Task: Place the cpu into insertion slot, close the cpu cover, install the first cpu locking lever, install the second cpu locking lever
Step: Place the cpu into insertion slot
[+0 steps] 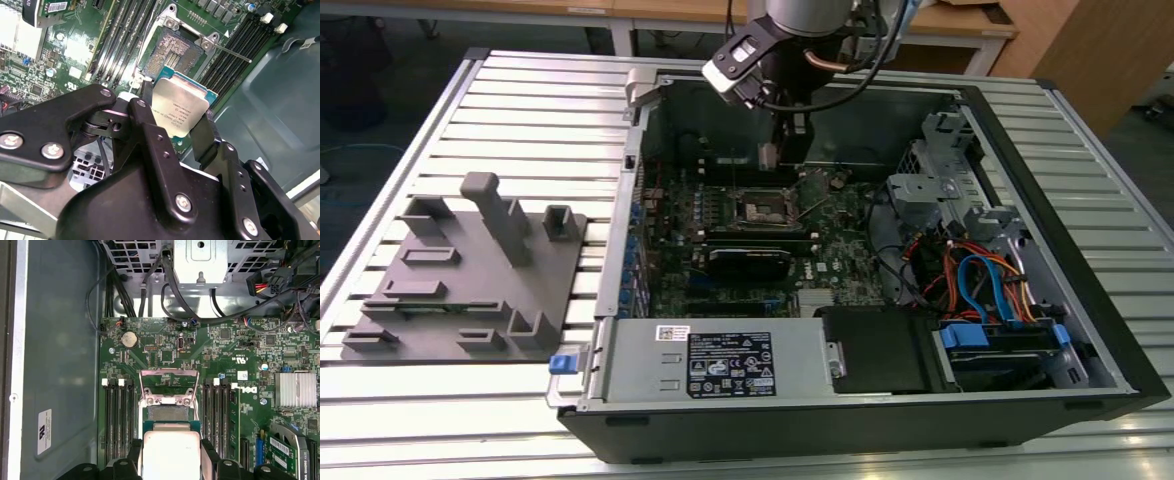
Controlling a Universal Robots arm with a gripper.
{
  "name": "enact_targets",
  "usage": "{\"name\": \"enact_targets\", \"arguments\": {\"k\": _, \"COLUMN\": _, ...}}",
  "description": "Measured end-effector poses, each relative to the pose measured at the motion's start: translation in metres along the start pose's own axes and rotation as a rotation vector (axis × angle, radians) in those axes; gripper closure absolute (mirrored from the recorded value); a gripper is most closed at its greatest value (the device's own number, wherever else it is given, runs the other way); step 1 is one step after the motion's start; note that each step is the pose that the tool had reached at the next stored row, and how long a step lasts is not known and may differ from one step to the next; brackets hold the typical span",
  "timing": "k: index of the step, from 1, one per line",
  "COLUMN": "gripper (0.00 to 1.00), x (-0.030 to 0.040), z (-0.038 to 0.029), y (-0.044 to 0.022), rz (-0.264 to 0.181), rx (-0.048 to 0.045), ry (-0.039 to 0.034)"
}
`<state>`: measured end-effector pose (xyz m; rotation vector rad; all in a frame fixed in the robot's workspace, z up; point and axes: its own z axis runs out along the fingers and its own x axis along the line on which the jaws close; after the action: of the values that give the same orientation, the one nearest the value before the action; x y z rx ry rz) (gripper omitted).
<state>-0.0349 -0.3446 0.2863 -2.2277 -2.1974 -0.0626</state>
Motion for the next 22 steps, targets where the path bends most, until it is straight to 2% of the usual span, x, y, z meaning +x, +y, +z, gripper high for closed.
{"name": "enact_targets", "arguments": {"k": 10, "gripper": 0.46, "x": -0.0002, "z": 0.0057, "y": -0.0001, "rz": 0.0, "rx": 0.0007, "ry": 0.0}}
{"name": "enact_targets", "arguments": {"k": 22, "gripper": 0.46, "x": -0.0003, "z": 0.0086, "y": -0.0002, "rz": 0.0, "rx": 0.0016, "ry": -0.0002}}
